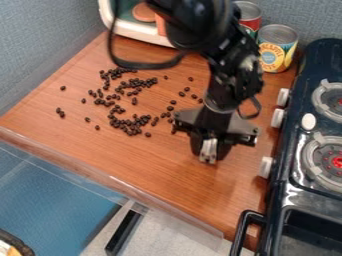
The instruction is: Sweep into pile
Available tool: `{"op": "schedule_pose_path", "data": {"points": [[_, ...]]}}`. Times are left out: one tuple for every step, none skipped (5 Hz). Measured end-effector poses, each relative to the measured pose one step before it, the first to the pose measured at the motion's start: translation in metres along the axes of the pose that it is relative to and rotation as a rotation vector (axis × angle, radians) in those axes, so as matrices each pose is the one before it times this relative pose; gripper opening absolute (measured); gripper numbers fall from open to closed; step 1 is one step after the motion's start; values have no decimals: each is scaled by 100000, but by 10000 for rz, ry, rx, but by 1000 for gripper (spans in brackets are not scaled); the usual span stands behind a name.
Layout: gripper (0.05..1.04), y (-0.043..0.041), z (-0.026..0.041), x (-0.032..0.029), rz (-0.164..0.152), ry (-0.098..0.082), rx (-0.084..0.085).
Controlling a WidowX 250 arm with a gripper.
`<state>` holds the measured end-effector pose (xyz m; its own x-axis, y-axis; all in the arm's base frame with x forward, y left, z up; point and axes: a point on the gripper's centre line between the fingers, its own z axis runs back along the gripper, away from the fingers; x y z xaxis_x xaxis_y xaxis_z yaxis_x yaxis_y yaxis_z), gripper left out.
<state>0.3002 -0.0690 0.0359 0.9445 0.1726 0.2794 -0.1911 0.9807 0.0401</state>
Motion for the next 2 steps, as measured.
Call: {"op": "schedule_pose_path", "data": {"points": [[381,1757,4049,444,-517,-633,-773],[381,1500,1950,-2193,-1128,-122,-518]]}}
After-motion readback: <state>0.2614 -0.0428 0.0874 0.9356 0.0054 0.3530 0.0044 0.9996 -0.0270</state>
